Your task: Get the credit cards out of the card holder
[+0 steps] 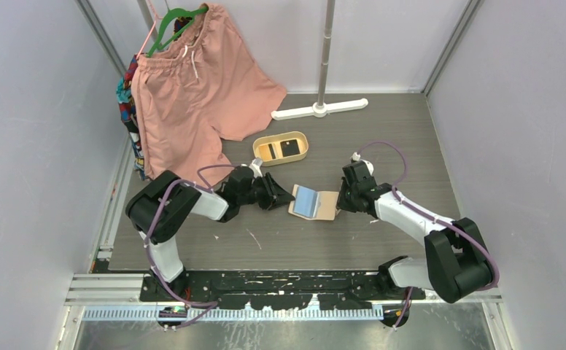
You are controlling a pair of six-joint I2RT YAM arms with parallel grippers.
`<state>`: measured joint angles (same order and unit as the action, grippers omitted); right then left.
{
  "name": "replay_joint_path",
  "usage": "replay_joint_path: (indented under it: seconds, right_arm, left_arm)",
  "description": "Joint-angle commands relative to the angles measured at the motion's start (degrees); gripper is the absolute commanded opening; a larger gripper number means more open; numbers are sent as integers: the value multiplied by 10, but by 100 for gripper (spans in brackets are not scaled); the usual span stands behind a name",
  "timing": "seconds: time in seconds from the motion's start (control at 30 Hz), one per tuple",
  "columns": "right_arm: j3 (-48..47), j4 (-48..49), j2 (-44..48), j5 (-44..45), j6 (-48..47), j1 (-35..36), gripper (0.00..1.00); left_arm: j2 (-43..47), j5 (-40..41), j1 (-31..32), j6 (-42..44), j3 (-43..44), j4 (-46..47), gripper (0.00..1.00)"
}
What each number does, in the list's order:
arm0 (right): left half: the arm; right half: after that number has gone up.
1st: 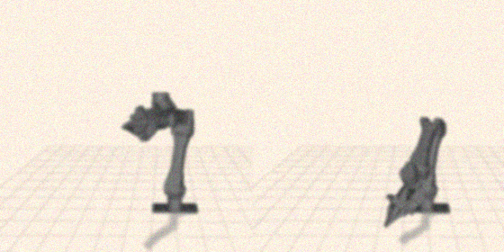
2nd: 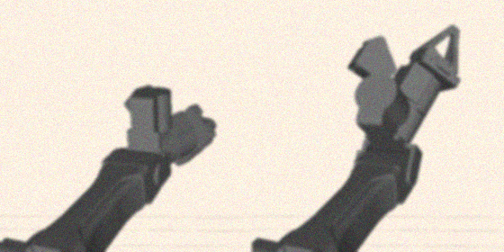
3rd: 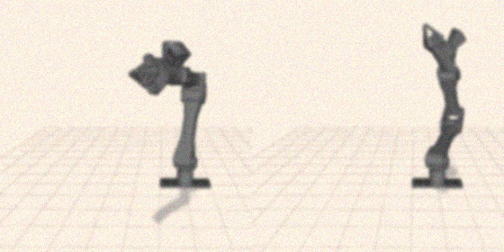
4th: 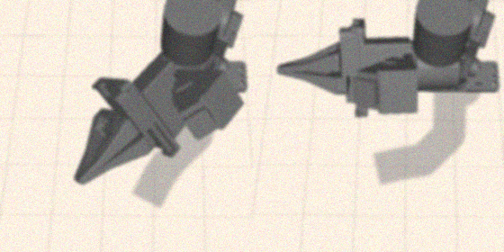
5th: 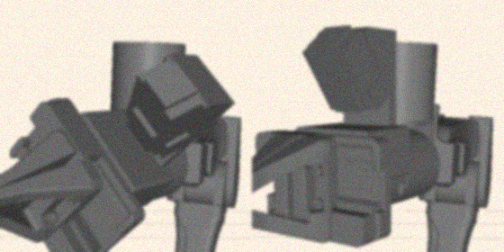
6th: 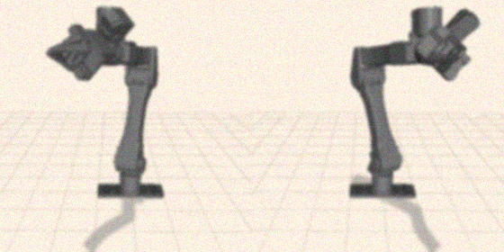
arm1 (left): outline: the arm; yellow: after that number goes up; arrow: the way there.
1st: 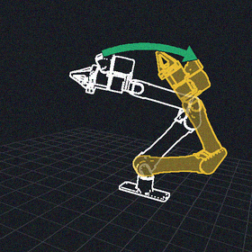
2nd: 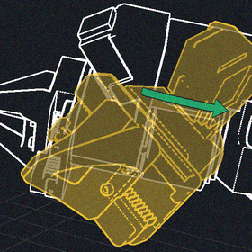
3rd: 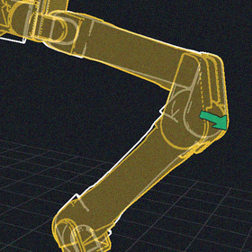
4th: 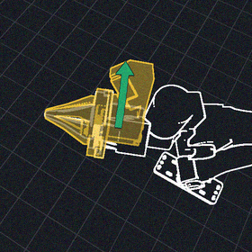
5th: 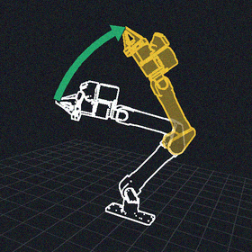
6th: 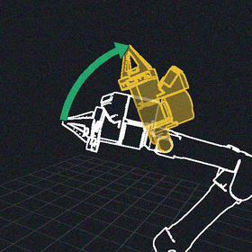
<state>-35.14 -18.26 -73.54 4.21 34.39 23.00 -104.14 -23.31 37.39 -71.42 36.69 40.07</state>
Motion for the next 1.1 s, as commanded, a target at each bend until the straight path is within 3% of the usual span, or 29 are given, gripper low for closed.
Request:
replay_joint_path:
  seconds: [0.0, 0.1, 0.3, 0.7, 1.07]
  right_arm:
    - [-14, 22, -1, 2, 1, -3, 1]
    - [-14, 24, -3, 0, 2, -2, 1]
    - [-16, 28, -8, -6, 2, -4, 1]
    - [-16, 31, -14, -11, 2, -3, 1]
    - [-16, 31, -13, -11, 2, -3, 1]
  left_arm:
    - [4, -15, 1, 6, 3, 31, 29]
    - [11, -13, 1, 23, 9, 4, 32]
    - [47, 26, 12, 101, 38, -136, 41]
    - [28, 53, 29, 110, 44, -177, 44]
    - [-8, 36, 34, 39, 9, -48, 44]
